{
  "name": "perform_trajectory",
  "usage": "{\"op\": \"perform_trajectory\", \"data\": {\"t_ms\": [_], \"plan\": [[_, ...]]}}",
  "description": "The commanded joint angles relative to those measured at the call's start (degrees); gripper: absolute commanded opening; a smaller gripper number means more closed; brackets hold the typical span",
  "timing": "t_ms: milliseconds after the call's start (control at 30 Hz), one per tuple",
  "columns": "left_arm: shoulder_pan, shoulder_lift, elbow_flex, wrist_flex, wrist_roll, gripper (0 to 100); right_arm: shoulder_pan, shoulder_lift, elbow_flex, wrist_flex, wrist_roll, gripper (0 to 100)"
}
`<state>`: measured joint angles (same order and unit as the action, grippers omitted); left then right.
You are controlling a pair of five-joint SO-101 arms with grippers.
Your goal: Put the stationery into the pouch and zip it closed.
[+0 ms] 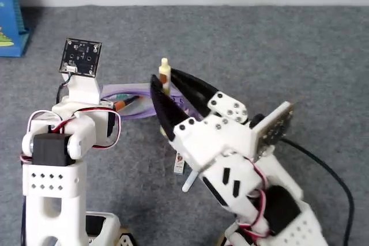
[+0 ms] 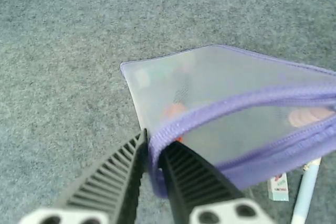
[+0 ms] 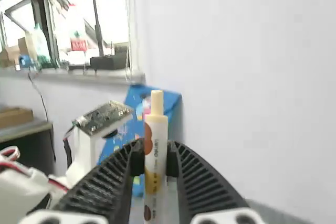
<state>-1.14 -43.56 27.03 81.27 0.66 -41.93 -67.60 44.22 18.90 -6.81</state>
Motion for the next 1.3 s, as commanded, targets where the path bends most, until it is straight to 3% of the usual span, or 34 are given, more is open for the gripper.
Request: {"op": "perform_trajectory", "data": {"t_ms": [0, 367, 567, 1000, 1133, 1267], "plan": [[0.18, 0.62, -0.13, 0.35, 0.53, 1, -0.84, -0.57, 5.27, -15.08, 0.62, 0.7], [0.18, 0.62, -0.13, 0.35, 0.53, 1, -0.13, 6.73, 17.93, -38.81, 0.7, 0.7], [0.18, 0.62, 1.19, 0.0, 0.44, 1, 5.32, 17.27, 18.37, -50.77, 0.7, 0.7], [0.18, 0.62, 1.01, 0.0, 0.44, 1, 4.88, 18.95, 27.52, -50.77, 0.7, 1.2], [0.18, 0.62, 0.66, 0.0, 0.44, 1, 4.26, 16.4, 28.75, -50.24, 0.79, 12.1], [0.26, 0.62, -1.45, 0.44, 0.53, 1, 1.98, 9.89, 28.48, -40.57, 2.11, 20.6]]}}
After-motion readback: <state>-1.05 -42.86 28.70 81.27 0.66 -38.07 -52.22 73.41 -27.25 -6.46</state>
